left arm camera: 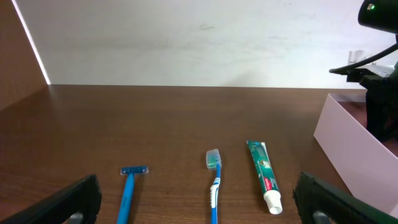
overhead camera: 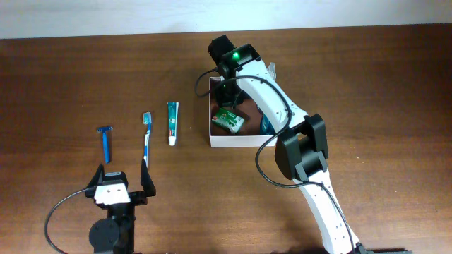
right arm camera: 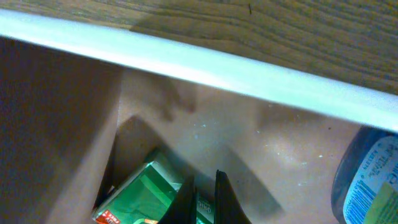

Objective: Pack container

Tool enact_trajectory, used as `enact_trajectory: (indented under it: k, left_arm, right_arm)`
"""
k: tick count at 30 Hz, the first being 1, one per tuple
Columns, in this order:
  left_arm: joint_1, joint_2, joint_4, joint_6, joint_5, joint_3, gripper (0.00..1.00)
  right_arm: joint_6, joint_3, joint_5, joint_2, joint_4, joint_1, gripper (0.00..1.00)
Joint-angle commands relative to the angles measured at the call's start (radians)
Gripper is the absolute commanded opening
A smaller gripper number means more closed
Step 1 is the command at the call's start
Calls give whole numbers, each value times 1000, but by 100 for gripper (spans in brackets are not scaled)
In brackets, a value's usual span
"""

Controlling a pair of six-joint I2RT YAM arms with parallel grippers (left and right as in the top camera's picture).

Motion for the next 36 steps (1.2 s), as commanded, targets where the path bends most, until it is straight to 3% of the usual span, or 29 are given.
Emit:
enact_trajectory:
  k: [1,28,36]
  left_arm:
    - [-4,-6,-4,12,11,-3,99]
    - [-4,-6,-4,12,11,-3,99]
    - [-4,-6,-4,12,11,-3,99]
  right_arm:
    - [6,21,23,13,5,9,4]
    - [6,21,-24,13,-23,17,4]
    - [6,171,-10,6,-37,-16,4]
